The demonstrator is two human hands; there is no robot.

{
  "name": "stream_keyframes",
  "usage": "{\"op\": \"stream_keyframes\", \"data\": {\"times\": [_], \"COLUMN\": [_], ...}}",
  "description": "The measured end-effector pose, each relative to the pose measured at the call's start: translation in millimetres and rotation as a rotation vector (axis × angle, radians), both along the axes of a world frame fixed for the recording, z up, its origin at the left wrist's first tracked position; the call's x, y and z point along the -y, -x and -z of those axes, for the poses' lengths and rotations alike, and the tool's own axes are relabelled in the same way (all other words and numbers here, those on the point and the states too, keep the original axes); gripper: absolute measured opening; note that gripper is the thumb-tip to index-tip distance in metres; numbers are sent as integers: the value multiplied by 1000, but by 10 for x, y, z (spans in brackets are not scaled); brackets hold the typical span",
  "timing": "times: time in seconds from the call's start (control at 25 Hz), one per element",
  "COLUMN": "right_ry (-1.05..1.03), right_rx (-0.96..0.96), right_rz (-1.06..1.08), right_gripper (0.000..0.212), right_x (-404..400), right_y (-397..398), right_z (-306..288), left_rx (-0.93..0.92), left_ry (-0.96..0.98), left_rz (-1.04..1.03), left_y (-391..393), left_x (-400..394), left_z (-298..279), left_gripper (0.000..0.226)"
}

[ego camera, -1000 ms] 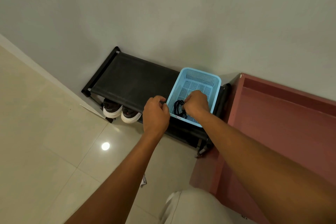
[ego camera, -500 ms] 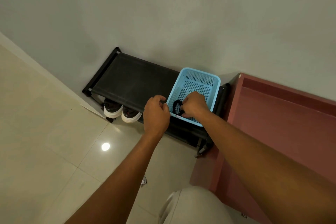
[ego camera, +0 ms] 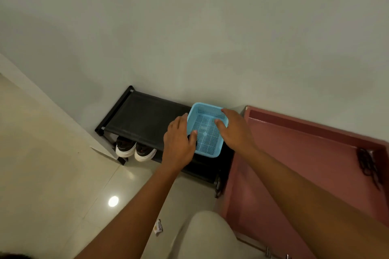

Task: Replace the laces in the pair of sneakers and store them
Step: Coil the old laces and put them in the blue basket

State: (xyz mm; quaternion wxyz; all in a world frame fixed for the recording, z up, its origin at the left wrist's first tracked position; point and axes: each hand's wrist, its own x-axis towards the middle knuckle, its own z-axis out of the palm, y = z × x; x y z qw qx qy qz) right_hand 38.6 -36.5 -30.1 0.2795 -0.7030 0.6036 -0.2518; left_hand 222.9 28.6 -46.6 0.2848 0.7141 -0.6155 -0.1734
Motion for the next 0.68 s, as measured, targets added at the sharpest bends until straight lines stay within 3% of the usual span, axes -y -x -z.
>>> {"op": "stream_keyframes", "data": {"times": [0.28,0.68], "right_ry": [183,124], "right_rx": [-203,-311], "right_rz": [72,282], "right_gripper": [70,74], "right_x": [-440,-1225], "right_y": [922,2640], "right_z": [-501,-748], "left_rx": [236,359], "left_ry": [14,31], "left_rz": [266,535], "left_y": [778,2449], "left_x": [-121,-346], "left_z": [-629,-921], "left_gripper": [72,72]}}
